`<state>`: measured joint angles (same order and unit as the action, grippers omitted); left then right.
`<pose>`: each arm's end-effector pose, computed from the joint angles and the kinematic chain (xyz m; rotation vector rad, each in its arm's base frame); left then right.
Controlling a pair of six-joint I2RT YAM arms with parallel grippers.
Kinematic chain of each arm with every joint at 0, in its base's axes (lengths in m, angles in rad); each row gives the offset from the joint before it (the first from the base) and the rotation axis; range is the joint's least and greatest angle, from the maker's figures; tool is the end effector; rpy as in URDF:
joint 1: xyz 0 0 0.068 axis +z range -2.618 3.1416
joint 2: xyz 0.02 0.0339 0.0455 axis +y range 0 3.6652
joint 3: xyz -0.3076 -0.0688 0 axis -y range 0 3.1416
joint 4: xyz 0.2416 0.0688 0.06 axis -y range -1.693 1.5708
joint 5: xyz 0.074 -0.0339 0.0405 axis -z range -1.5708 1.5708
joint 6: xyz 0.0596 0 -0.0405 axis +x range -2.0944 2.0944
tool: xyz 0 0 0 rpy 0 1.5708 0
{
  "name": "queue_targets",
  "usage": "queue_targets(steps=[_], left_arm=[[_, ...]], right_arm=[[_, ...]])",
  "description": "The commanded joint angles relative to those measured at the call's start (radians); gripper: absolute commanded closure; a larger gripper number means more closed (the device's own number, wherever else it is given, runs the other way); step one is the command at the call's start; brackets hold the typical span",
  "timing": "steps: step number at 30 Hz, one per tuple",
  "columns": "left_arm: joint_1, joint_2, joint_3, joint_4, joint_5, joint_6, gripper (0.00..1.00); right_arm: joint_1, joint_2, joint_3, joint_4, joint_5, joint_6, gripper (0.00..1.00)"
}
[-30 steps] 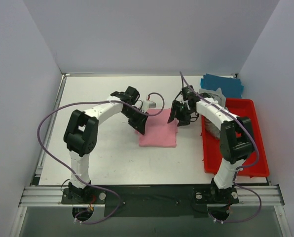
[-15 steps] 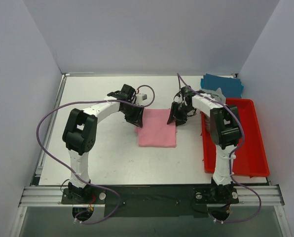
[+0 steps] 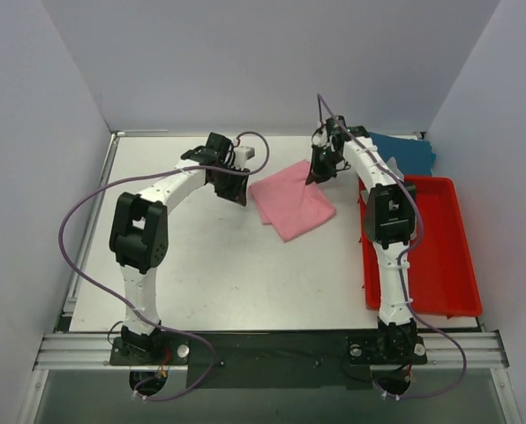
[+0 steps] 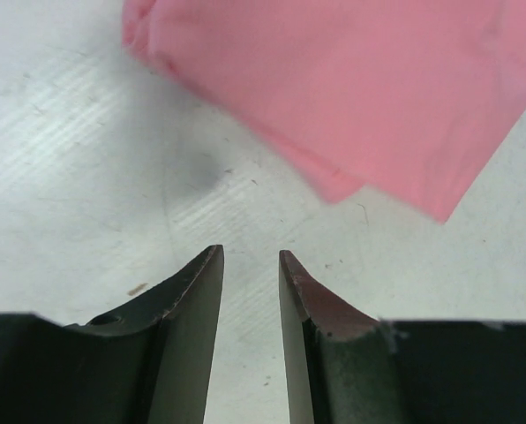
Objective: Fold and stack the t-shirts
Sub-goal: Put the neatly folded tshirt into the corner of the board with the right arm
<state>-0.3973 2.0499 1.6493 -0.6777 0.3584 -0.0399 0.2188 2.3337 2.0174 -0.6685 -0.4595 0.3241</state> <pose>0.4244 -0.2008 0.2331 0.5948 2.6082 -0.6182 0.5324 0.1455 0.2116 -0.0462 2.5946 0.7926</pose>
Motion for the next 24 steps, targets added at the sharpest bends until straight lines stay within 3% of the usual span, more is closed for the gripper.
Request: queue_targets(steps=[1, 4, 5, 8, 17, 24], left_arm=[[0.017, -0.027, 0.075, -0.029, -0.099, 0.081, 0.59], [0.02, -0.019, 0.078, -0.031, -0.127, 0.1, 0.59], [0.021, -0.017, 0.076, -0.031, -0.127, 0.098, 0.59], [0.023, -0.013, 0.078, -0.022, -0.134, 0.098, 0.59], [0.032, -0.017, 0.064, -0.002, -0.156, 0.112, 0.59], [0.038, -0.013, 0.056, 0.006, -0.171, 0.115, 0.59]], right_arm=[[-0.022, 0.113, 0.309, -0.261, 0.293, -0.184, 1.0], [-0.029, 0.138, 0.403, -0.212, 0.456, -0.27, 1.0], [-0.03, 0.136, 0.406, -0.186, 0.573, -0.316, 1.0], [-0.032, 0.128, 0.385, -0.004, 0.727, -0.459, 1.0], [-0.101, 0.116, 0.426, 0.223, 0.696, -0.537, 1.0], [-0.113, 0.125, 0.443, 0.259, 0.705, -0.586, 1.0]])
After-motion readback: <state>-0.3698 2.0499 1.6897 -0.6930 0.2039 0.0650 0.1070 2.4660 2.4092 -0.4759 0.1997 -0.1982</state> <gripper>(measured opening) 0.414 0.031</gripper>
